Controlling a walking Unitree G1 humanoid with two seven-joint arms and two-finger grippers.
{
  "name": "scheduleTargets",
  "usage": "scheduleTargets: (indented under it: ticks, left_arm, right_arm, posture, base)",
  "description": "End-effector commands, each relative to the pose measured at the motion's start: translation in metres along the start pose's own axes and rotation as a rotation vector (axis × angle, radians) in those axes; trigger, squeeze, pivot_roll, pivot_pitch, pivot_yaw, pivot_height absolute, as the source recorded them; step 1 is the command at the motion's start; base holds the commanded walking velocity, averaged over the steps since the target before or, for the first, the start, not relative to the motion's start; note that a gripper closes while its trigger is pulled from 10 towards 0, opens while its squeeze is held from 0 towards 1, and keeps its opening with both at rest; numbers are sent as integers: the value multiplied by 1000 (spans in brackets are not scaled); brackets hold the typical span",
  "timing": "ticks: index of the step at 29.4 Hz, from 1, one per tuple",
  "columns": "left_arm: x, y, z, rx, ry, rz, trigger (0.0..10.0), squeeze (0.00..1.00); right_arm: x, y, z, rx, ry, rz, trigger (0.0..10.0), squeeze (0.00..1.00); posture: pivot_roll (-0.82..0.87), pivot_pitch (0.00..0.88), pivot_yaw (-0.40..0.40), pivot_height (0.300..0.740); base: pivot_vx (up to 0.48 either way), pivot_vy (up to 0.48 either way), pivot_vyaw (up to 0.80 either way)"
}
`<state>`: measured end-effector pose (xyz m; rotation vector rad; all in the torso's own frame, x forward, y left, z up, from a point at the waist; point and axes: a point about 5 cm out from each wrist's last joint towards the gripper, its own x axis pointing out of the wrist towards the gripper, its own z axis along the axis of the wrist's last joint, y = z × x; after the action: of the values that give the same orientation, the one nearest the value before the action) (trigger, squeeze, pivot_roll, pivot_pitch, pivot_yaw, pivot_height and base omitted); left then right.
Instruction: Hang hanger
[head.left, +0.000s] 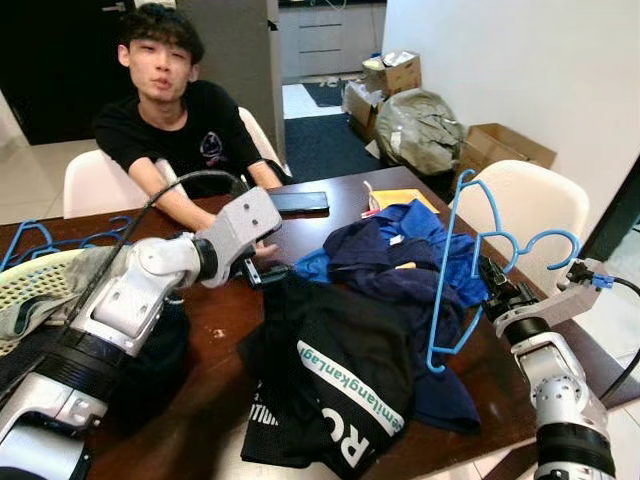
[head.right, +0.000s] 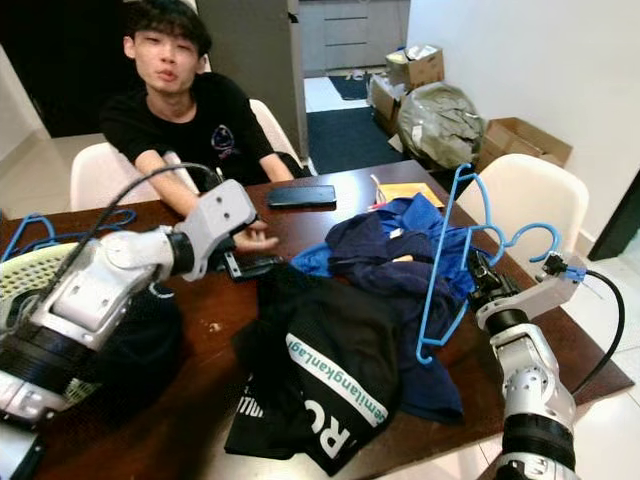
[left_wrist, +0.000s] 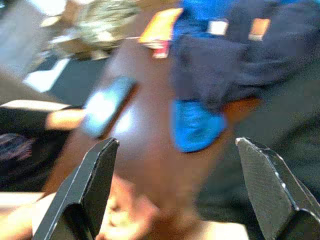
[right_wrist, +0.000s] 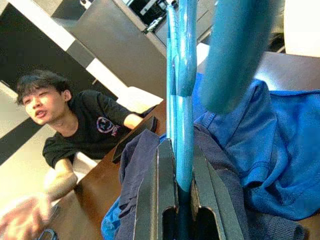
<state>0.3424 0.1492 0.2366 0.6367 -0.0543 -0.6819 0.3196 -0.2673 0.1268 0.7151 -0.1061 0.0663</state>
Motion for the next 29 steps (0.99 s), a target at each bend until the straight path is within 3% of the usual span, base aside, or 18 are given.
scheduleTargets:
  ticks: [1, 2, 7, 8, 9, 10, 11, 12, 14, 15, 16, 21, 22, 23, 25, 29]
  left_arm:
    - [-8, 8, -2, 4, 43, 72, 10000, 1000]
    - [-9, 7, 2, -38, 24, 145, 10000, 1000]
    - [-10, 5, 9, -109, -16, 251, 10000, 1000]
    - [-9, 1, 11, -163, -59, 335, 10000, 1000]
    - [-9, 1, 11, -163, -59, 335, 10000, 1000]
    - [-10, -6, 11, -248, -97, 418, 10000, 1000]
    - [-10, -6, 11, -248, -97, 418, 10000, 1000]
    - [-12, -14, 7, -309, -108, 505, 10000, 1000]
    - [-14, -18, 4, -343, -108, 557, 10000, 1000]
    - [-16, -24, -1, -406, -112, 598, 10000, 867]
    - [-17, -29, -6, -441, -100, 623, 10000, 0]
    - [-19, -45, -19, -522, -85, 674, 10000, 0]
    - [-21, -54, -26, -582, -61, 704, 10000, 0]
    - [-21, -54, -26, -582, -61, 704, 10000, 0]
    - [-23, -71, -41, -702, -12, 761, 10000, 0]
    - [-24, -76, -44, -729, 2, 773, 10000, 0]
  right_arm:
    - [-1, 1, 1, 10, -8, 5, 10000, 0]
    - [-1, 1, 1, 11, -9, 5, 10000, 0]
    - [-1, 1, 1, 12, -10, 4, 10000, 0]
    - [-2, 1, 1, 15, -12, 4, 10000, 0]
    - [-2, 1, 1, 15, -12, 4, 10000, 0]
    - [-2, 1, 2, 19, -14, 3, 10000, 0]
    - [-2, 1, 2, 19, -14, 3, 10000, 0]
    - [-3, 2, 1, 22, -15, 3, 10000, 0]
    - [-3, 2, 1, 24, -16, 3, 10000, 0]
    - [-3, 2, 1, 25, -16, 4, 10000, 0]
    - [-3, 2, 1, 25, -17, 4, 10000, 0]
    - [-3, 2, 1, 27, -17, 4, 10000, 0]
    - [-3, 2, 1, 25, -18, 5, 10000, 0]
    - [-3, 2, 1, 25, -18, 5, 10000, 0]
    - [-3, 5, 1, 11, -21, 27, 10000, 0]
    - [-3, 6, 1, -11, -17, 37, 10000, 0]
  posture:
    - [-20, 0, 14, 740]
    - [-19, 0, 20, 740]
    - [-18, 0, 22, 740]
    - [-16, 0, 23, 740]
    - [-16, 0, 23, 740]
    - [-15, 0, 26, 740]
    - [-15, 0, 26, 740]
    - [-14, 0, 31, 740]
    - [-14, 0, 31, 740]
    - [-14, 0, 31, 740]
    - [-12, 0, 36, 740]
    - [-11, 0, 37, 740]
    - [-13, 0, 36, 740]
    - [-13, 0, 36, 740]
    - [-15, 0, 34, 740]
    - [-15, 0, 30, 740]
  base:
    - [0, 0, 0]
    - [0, 0, 0]
    - [0, 0, 0]
    - [0, 0, 0]
    - [0, 0, 0]
    - [0, 0, 0]
    - [0, 0, 0]
    - [0, 0, 0]
    - [0, 0, 0]
    - [0, 0, 0]
    - [0, 0, 0]
    - [0, 0, 0]
    - [0, -435, 0]
    - [0, -435, 0]
    - [0, -480, 0]
    - [0, -480, 0]
